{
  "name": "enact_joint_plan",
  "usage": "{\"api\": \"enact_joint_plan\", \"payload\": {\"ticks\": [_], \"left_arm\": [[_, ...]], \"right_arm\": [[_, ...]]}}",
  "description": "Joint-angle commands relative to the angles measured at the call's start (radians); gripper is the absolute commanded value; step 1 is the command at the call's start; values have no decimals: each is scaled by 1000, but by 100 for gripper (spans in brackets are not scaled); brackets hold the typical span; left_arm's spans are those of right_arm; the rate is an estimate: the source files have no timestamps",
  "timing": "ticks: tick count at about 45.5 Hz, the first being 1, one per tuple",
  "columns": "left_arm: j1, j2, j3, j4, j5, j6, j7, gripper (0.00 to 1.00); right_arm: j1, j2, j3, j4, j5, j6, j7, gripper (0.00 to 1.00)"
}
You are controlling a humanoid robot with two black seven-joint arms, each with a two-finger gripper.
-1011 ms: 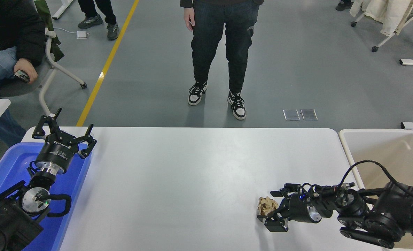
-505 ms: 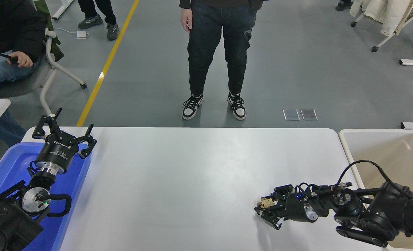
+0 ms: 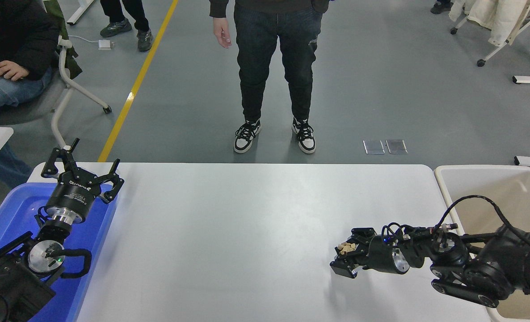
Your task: Clean the table surface
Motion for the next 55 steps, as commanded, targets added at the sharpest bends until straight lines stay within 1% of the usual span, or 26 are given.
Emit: {"api": "enact_joint_plan", "payload": {"ticks": [1, 7, 18, 29, 34, 42, 55], "left_arm": [[1, -1, 1, 0, 0, 0, 0, 100], [1, 0, -1, 0, 0, 0, 0, 100], [1, 0, 1, 0, 0, 0, 0, 100], [1, -1, 1, 0, 0, 0, 0, 100], [1, 0, -1, 0, 0, 0, 0, 100], [1, -1, 1, 0, 0, 0, 0, 100], [1, 0, 1, 0, 0, 0, 0, 100]], "right_arm": [[83, -111, -6, 109, 56, 7, 28, 0], [138, -188, -3, 198, 70, 32, 31, 0], [269, -378, 2, 391, 81, 92, 31, 0], [423, -533, 5, 520, 113, 185, 41, 0], [477, -582, 5, 560, 114, 214, 42, 0], [503, -628, 7, 575, 113, 234, 45, 0], [485, -690, 5, 546, 117, 233, 54, 0]]}}
